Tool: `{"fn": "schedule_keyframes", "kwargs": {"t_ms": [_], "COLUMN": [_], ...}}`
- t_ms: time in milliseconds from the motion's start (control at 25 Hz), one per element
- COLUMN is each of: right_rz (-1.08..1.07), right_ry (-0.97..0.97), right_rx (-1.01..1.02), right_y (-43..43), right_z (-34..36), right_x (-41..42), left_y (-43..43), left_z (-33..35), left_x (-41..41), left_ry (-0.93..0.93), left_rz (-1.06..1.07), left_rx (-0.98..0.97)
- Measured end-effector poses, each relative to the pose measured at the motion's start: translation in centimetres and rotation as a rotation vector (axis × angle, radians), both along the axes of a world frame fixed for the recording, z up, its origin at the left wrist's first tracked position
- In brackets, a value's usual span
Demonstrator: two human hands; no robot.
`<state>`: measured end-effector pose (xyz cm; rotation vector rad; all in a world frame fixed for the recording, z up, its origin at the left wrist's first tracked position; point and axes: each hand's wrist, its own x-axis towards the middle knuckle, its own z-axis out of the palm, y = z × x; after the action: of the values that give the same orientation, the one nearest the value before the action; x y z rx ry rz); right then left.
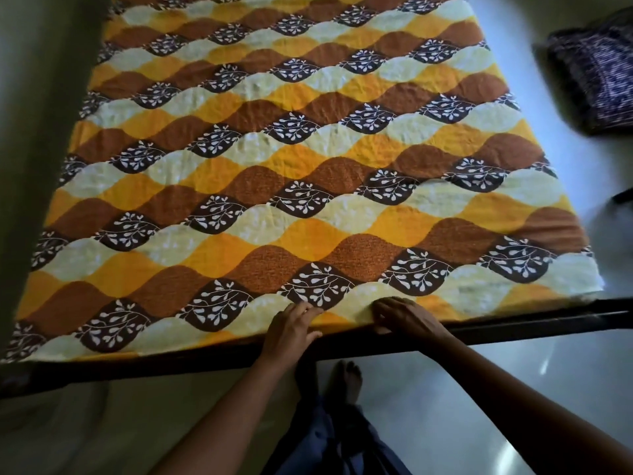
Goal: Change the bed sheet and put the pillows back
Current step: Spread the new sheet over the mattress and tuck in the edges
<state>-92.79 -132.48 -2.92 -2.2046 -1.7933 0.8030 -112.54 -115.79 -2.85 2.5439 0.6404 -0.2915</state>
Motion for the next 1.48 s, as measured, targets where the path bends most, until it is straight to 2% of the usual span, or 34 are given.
{"fn": "schedule_keyframes", "kwargs": {"t_ms": [120, 200, 320, 440, 640, 800, 880, 960, 1040, 1120, 1160, 1240, 1360, 1480], "right_rz": [-0.012, 0.018, 0.071, 0.103, -0.041, -0.149, -0.129, -0.193, -0.322, -0.415, -0.420, -0.353, -0.201, -0.191], "right_ry": [-0.014, -0.063, -0.072, -0.029, 0.082, 0.225, 0.192, 0.117, 0.066, 0.178, 0.257, 0.359, 0.419, 0.480], "right_rx": [-0.133, -0.256, -0.321, -0.364, -0.485, -0.593, -0.619, -0.555, -0.346, -0.141, -0.115, -0.208, -0.490, -0.690], "right_y": [-0.8, -0.1, 0.9, 1.1, 2.4, 1.0, 0.5, 0.3, 0.4, 1.7, 3.0, 6.5, 10.6, 12.2], "right_z": [1.1, 1.0, 0.4, -1.2, -1.6, -1.4, -1.6, -1.2, -0.5, 0.1, 0.3, 0.3, -0.9, -2.0], "right_x": [-0.4, -0.5, 0.0, 0.3, 0.6, -1.0, -1.7, -2.6, -4.0, -6.1, -7.2, -9.3, -11.2, -11.9], "left_y": [0.3, 0.9, 1.7, 2.0, 2.6, 2.7, 2.7, 2.9, 4.1, 5.8, 6.6, 7.9, 9.1, 10.9], "left_z": [-1.7, -2.1, -1.9, -1.3, -1.1, -1.3, -1.1, -0.8, -0.6, 0.5, 0.7, 1.3, 0.9, 0.0], "left_x": [-0.3, -0.7, -1.7, -1.5, -0.4, -0.6, -0.5, -1.4, -3.7, -6.9, -8.5, -10.7, -11.8, -11.2], "left_ry": [0.005, -0.007, 0.010, 0.238, 0.595, 0.654, 0.653, 0.604, 0.452, 0.369, 0.368, 0.383, 0.453, 0.644], "left_rz": [-0.189, -0.171, -0.038, 0.116, 0.170, 0.112, 0.117, 0.089, 0.068, -0.003, -0.024, 0.008, 0.148, 0.376], "left_rx": [0.126, 0.126, -0.075, -0.298, -0.547, -0.746, -0.796, -0.771, -0.621, -0.320, -0.194, -0.109, -0.180, -0.513]}}
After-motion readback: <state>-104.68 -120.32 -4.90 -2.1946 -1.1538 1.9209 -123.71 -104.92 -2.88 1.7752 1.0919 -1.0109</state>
